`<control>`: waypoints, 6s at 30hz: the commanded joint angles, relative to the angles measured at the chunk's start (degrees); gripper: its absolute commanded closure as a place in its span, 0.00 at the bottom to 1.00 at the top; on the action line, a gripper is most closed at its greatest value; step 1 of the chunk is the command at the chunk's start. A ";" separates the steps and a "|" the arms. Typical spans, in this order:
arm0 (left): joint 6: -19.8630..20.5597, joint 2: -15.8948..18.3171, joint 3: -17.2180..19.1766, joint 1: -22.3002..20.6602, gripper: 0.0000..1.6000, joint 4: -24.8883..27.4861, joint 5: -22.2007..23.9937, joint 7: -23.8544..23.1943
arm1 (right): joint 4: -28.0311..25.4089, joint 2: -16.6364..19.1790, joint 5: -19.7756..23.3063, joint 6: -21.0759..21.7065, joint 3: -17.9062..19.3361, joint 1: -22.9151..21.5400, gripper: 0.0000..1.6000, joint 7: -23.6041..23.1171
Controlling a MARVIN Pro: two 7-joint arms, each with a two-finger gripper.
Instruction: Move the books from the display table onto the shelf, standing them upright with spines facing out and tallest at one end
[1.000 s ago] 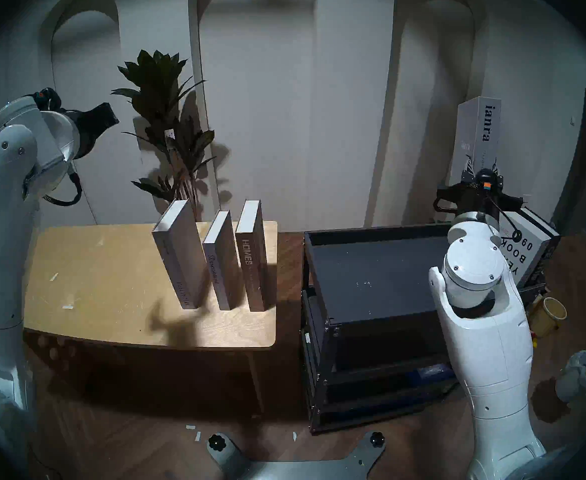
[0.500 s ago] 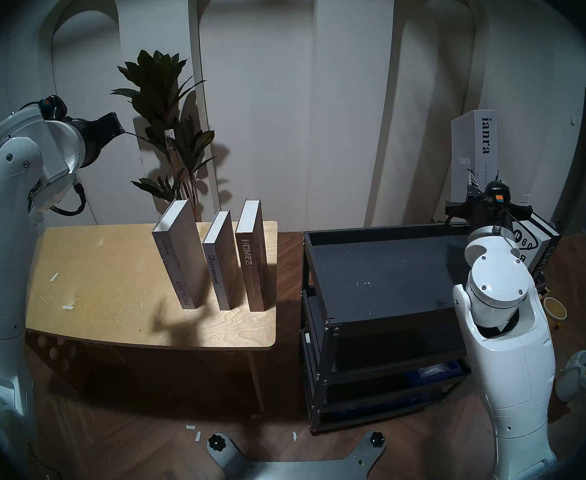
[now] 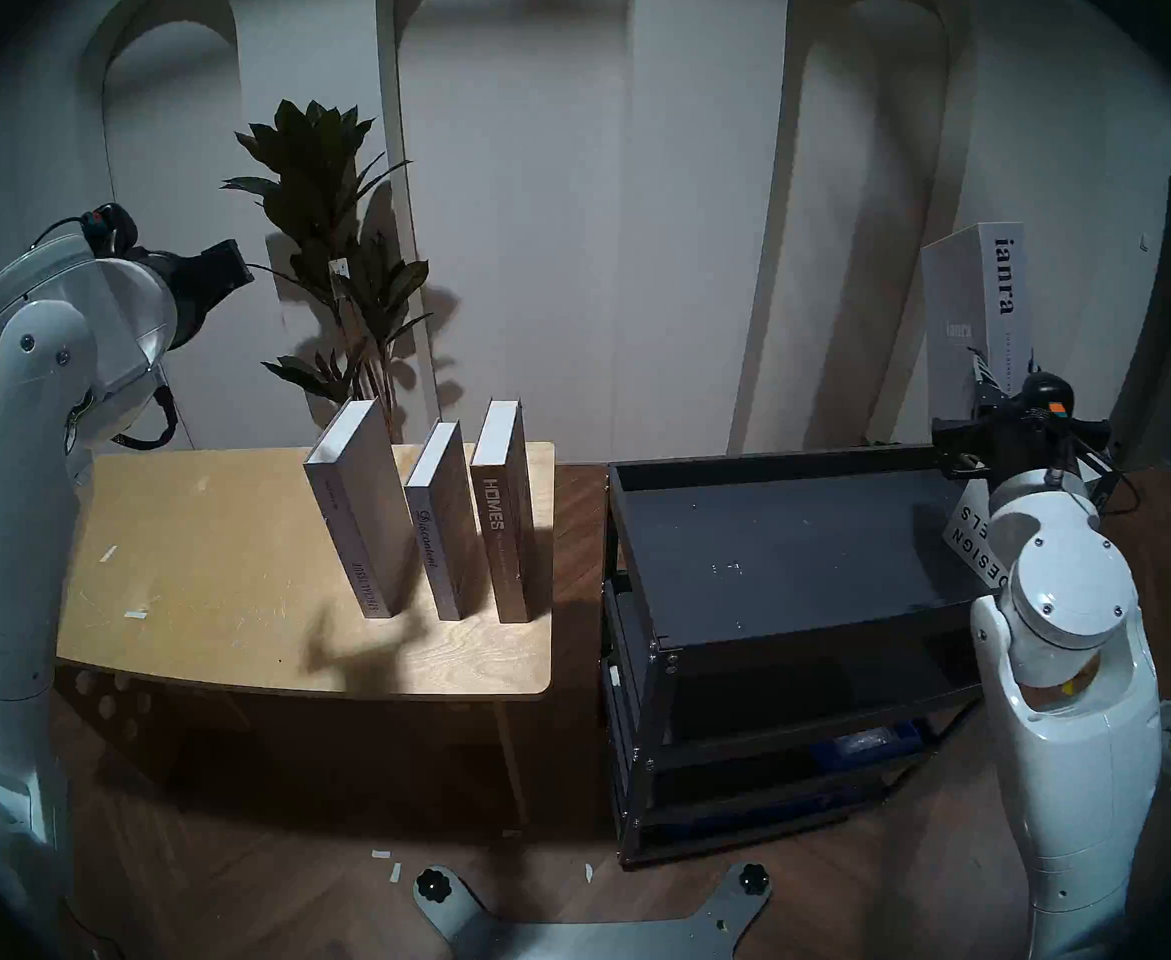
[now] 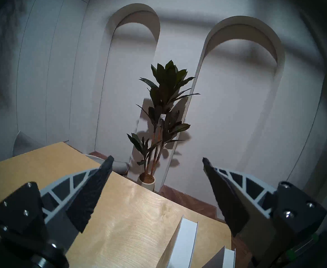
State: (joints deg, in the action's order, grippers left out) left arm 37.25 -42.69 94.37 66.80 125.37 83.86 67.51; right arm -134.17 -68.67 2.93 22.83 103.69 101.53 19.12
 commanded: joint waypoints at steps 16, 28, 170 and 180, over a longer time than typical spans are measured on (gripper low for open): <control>-6.42 -0.16 -0.50 6.07 0.00 5.15 -11.52 6.01 | -2.16 -11.71 29.68 -1.07 8.76 0.80 1.00 -3.25; -11.74 -0.95 -0.63 8.34 0.00 4.19 -17.65 9.37 | 2.36 -1.83 30.74 4.03 13.07 -4.38 1.00 -12.89; -36.68 8.38 -12.11 23.46 0.00 -4.39 -46.58 -7.44 | 55.25 -7.74 11.96 -52.26 16.54 -3.57 1.00 -33.38; -33.56 10.03 -11.29 18.47 0.00 -3.44 -46.22 -9.74 | 51.99 -8.95 12.38 -50.26 16.22 -4.91 0.00 -31.60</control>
State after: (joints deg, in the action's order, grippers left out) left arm 2.03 -34.38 81.90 90.19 120.73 37.90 59.17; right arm -79.01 -76.80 15.03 -28.04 119.79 97.67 -13.80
